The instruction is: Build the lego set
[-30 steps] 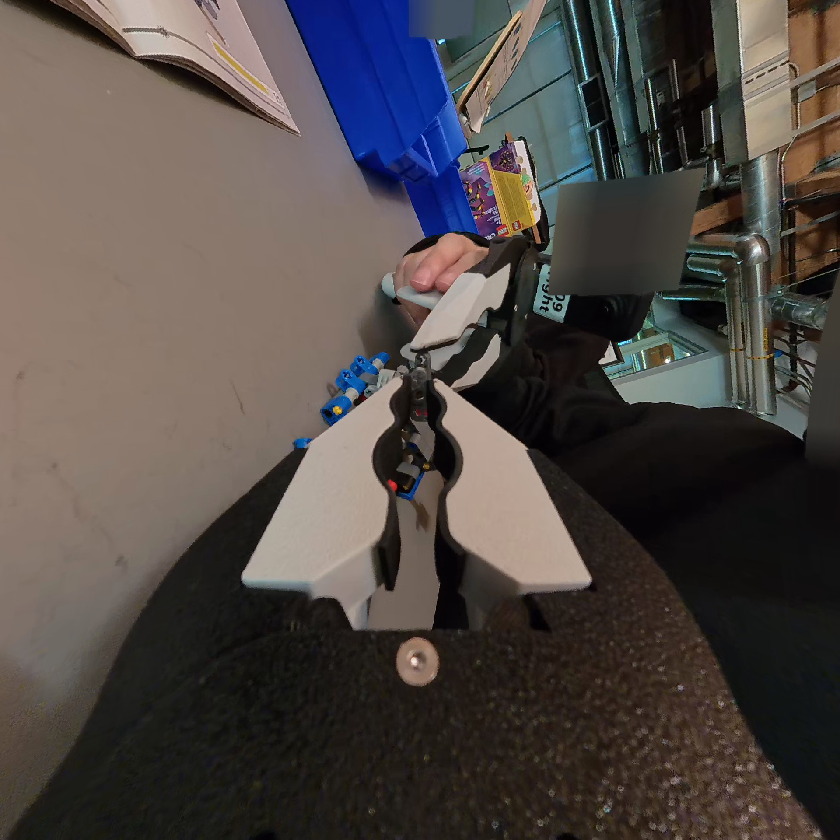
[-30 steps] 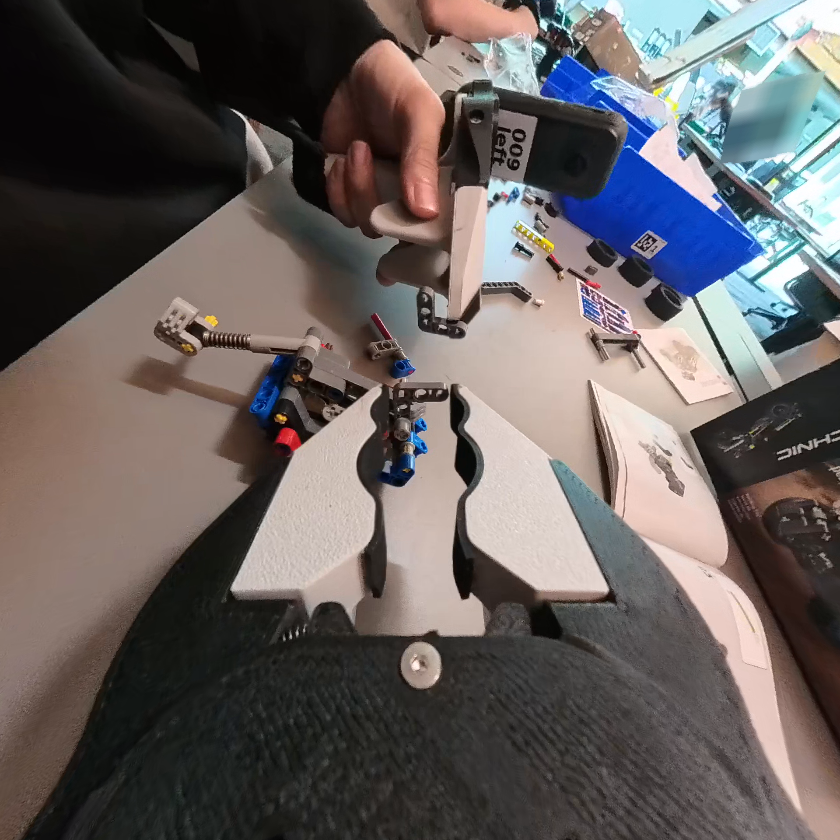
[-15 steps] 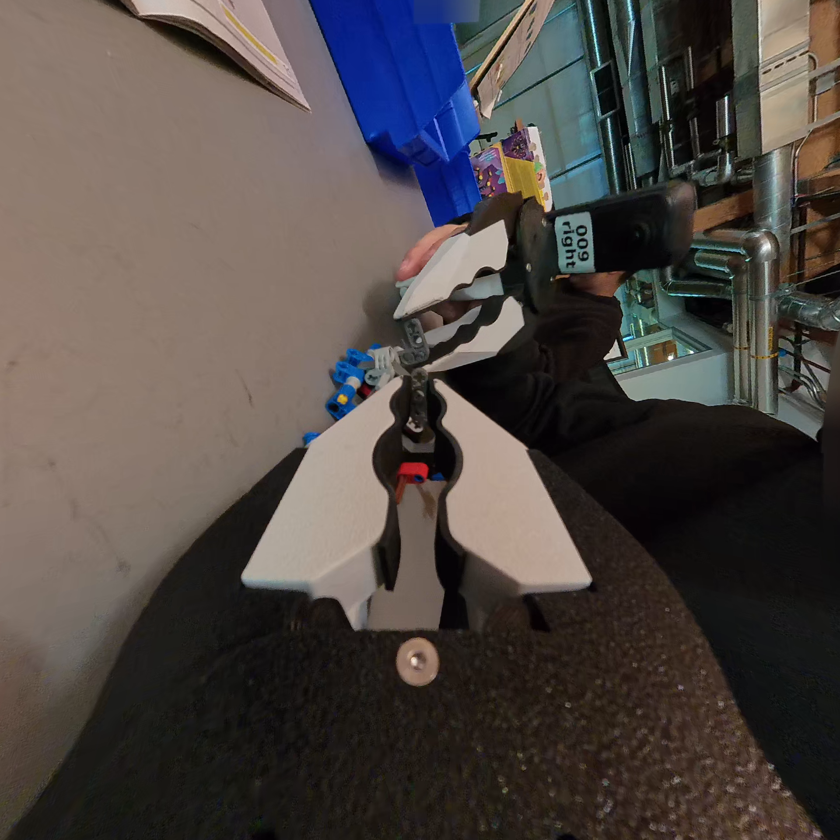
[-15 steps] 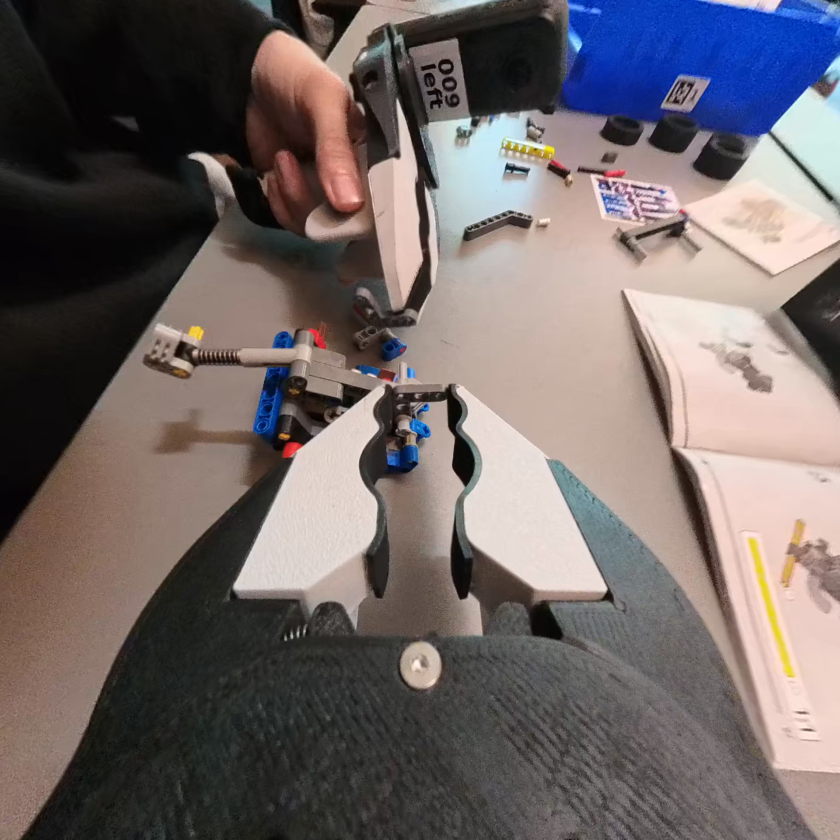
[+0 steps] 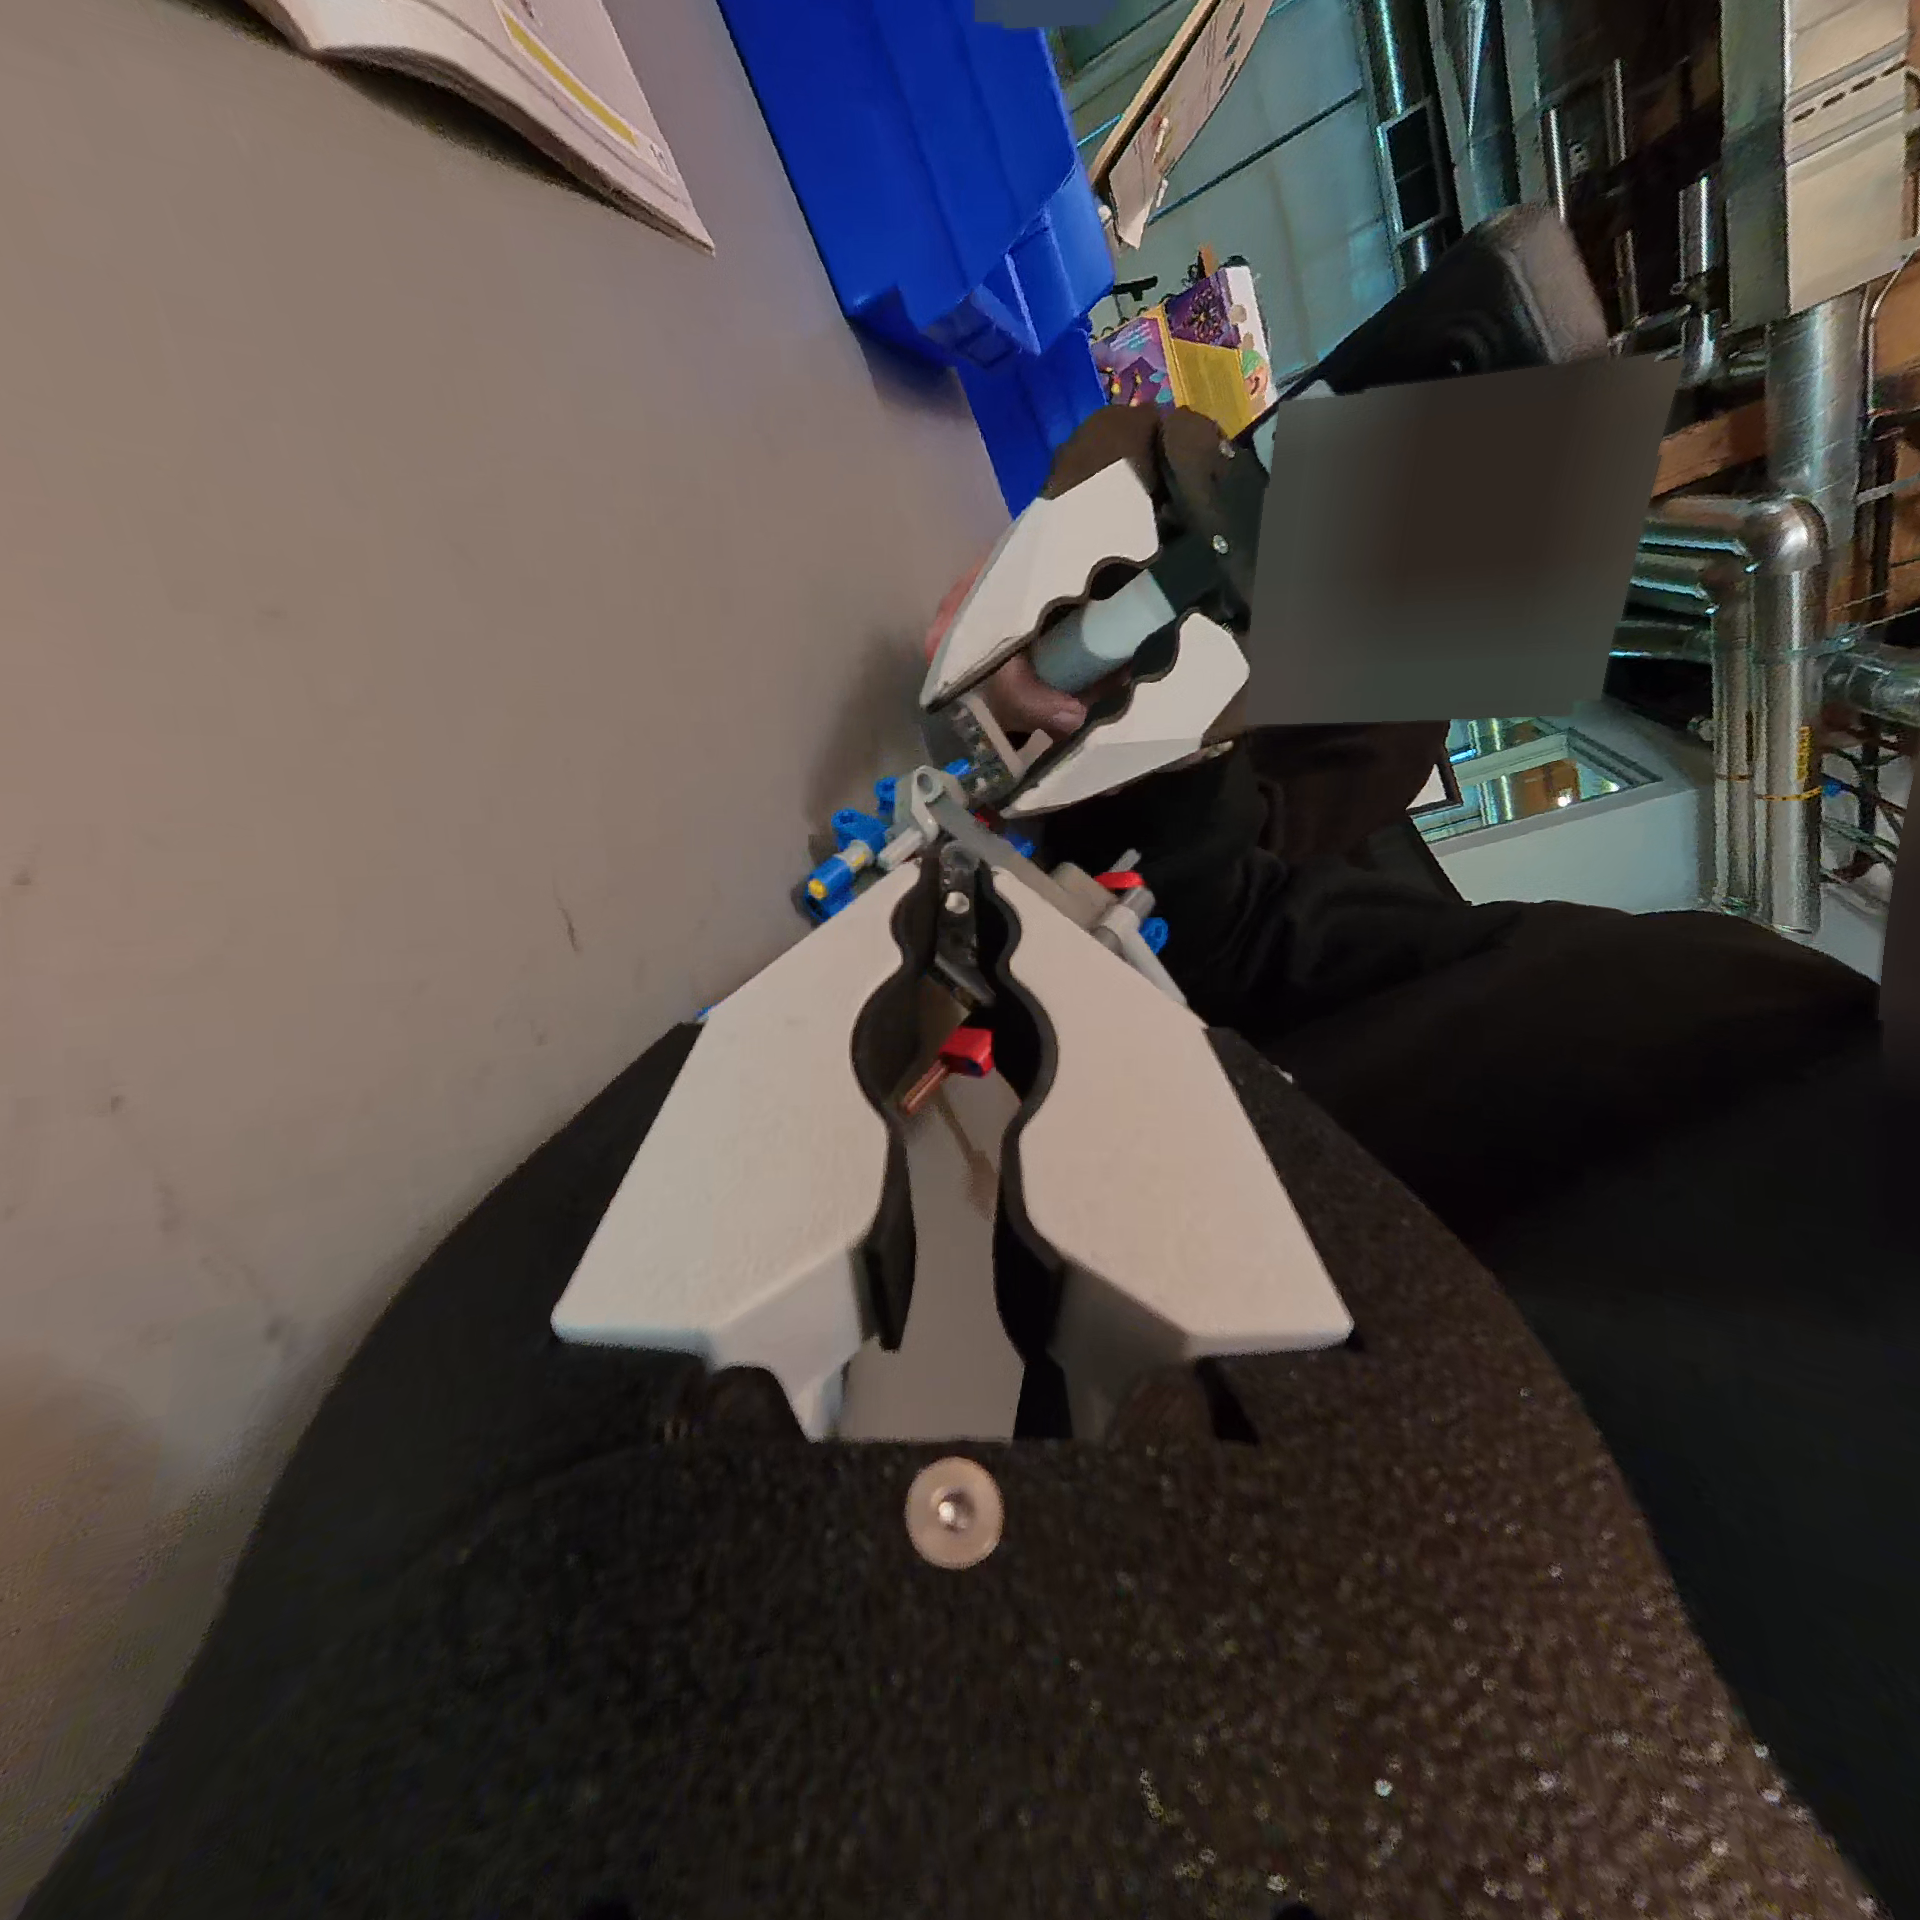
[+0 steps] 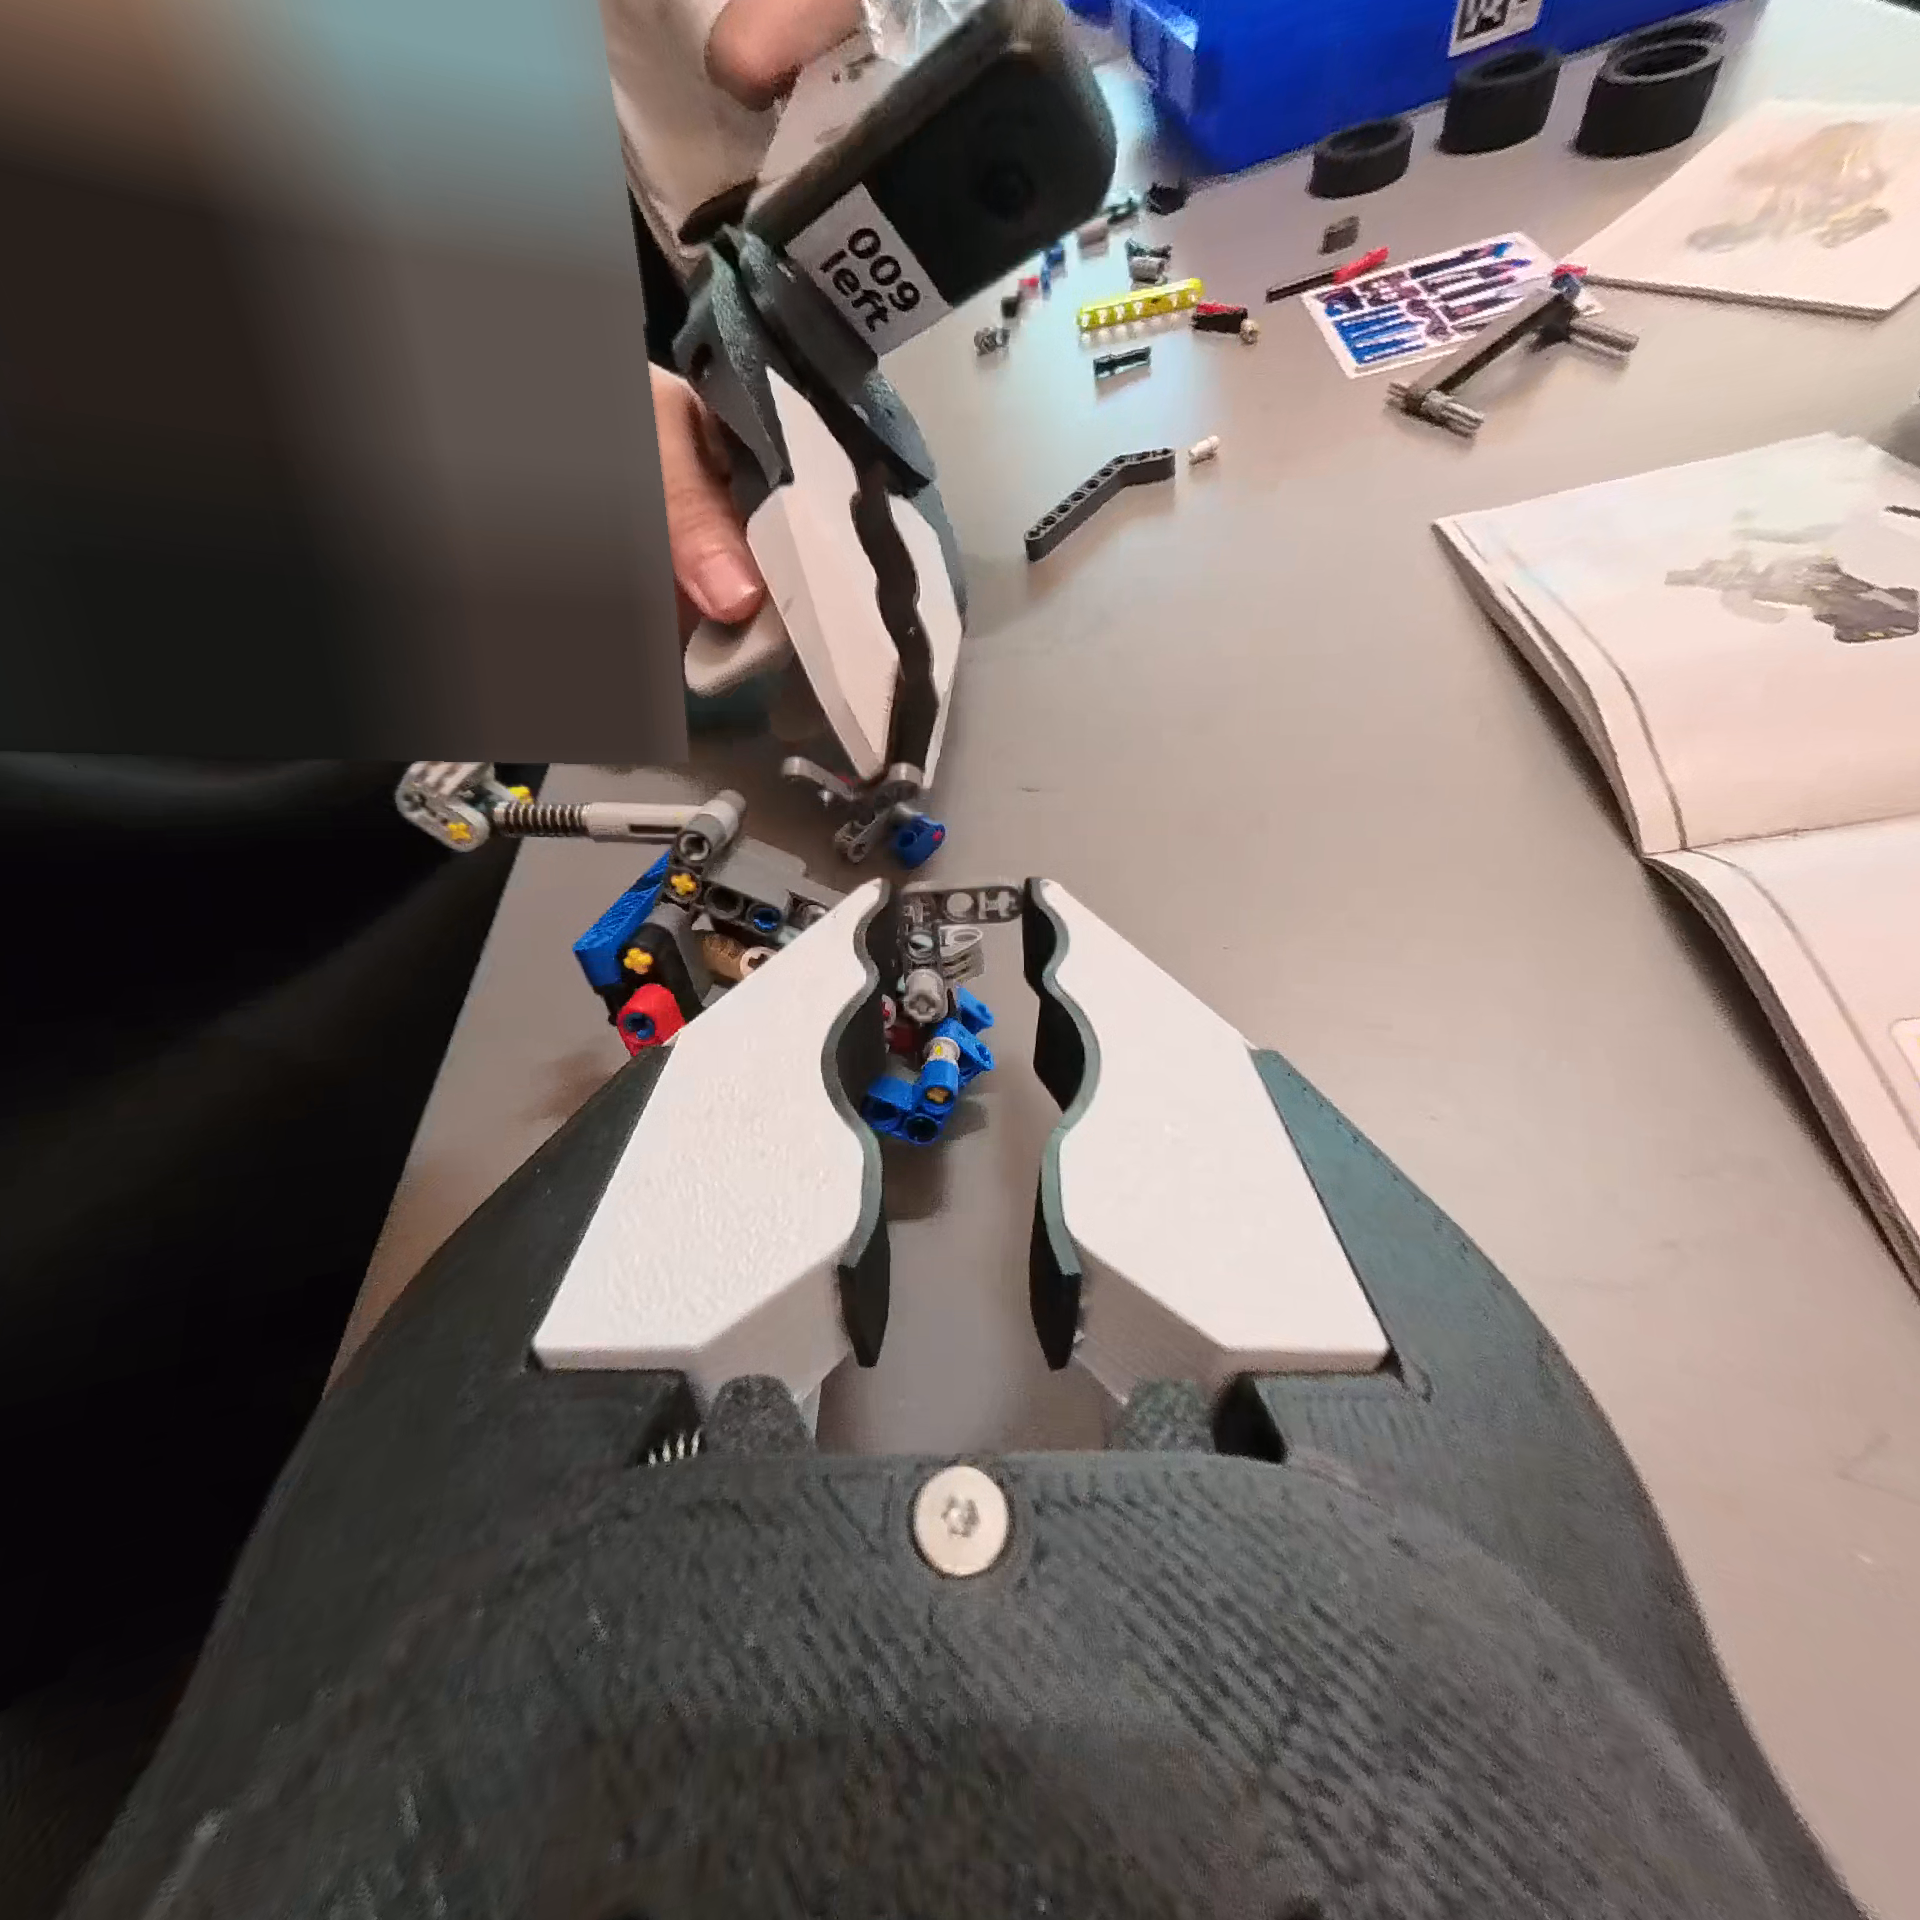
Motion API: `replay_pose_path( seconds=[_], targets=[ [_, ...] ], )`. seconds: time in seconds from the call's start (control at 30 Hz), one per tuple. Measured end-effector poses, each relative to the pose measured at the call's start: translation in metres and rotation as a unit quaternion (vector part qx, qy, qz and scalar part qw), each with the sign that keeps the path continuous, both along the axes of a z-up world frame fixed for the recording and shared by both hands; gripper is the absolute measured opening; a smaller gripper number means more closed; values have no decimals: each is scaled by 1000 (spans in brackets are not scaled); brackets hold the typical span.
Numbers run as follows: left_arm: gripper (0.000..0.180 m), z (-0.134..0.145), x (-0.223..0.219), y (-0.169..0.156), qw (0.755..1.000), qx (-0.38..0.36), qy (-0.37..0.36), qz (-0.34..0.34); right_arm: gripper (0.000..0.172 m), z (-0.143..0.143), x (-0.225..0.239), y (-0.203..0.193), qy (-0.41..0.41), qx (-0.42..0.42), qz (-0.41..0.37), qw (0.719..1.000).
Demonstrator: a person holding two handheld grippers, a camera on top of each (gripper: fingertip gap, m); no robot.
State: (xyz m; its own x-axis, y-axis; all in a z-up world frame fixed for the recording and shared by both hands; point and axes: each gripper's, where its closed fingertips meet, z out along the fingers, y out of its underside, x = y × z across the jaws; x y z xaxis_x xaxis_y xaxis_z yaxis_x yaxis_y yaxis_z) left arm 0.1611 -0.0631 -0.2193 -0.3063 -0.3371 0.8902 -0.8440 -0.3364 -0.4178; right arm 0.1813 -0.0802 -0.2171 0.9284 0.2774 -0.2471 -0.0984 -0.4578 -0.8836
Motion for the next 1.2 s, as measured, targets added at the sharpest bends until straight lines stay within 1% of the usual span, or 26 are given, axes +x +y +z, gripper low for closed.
replay_pose_path(
  seconds=[0.1, 0.2, 0.3, 0.4, 0.57, 0.73, 0.83, 0.9, 1.0, 1.03, 1.1, 1.2],
  targets=[
    [3, 13, 1, -5, 1000, 2, -18, -4, 21, -1, 0, 0, -4, 3, 1, 1000],
    [3, 23, -2, -18, 998, 34, -35, -27, 21, -4, 1, 0, -24, -3, -2, 1000],
    [3, 21, -8, -34, 994, 75, -39, -63, 21, -7, 0, -2, -84, 2, 13, 996],
    [3, 13, -12, -42, 993, 87, -24, -82, 20, -10, -4, -2, -105, -6, 23, 994],
    [3, 6, -12, -40, 993, 86, -9, -81, 20, -10, -8, -3, -70, -15, 26, 997],
    [3, 1, -13, -42, 992, 92, -10, -88, 18, -10, -14, -3, 17, -32, 23, 999],
    [3, -2, -13, -45, 992, 86, -10, -88, 11, -7, -17, -2, 68, -28, 24, 997],
    [3, -2, -12, -44, 993, 78, -10, -85, 10, -8, -17, -2, 77, -33, 22, 996],
    [3, -2, -14, -43, 994, 73, -11, -86, 10, -7, -21, -4, 25, -15, 48, 998],
    [3, -3, -14, -44, 994, 70, -10, -87, 11, -5, -21, -6, -6, -8, 60, 998],
    [3, -3, -13, -43, 994, 64, -13, -84, 17, -3, -18, -9, -74, 5, 68, 995],
    [3, -4, -11, -40, 995, 60, -13, -77, 17, -10, -13, -14, -139, -6, 78, 987]
  ],
)
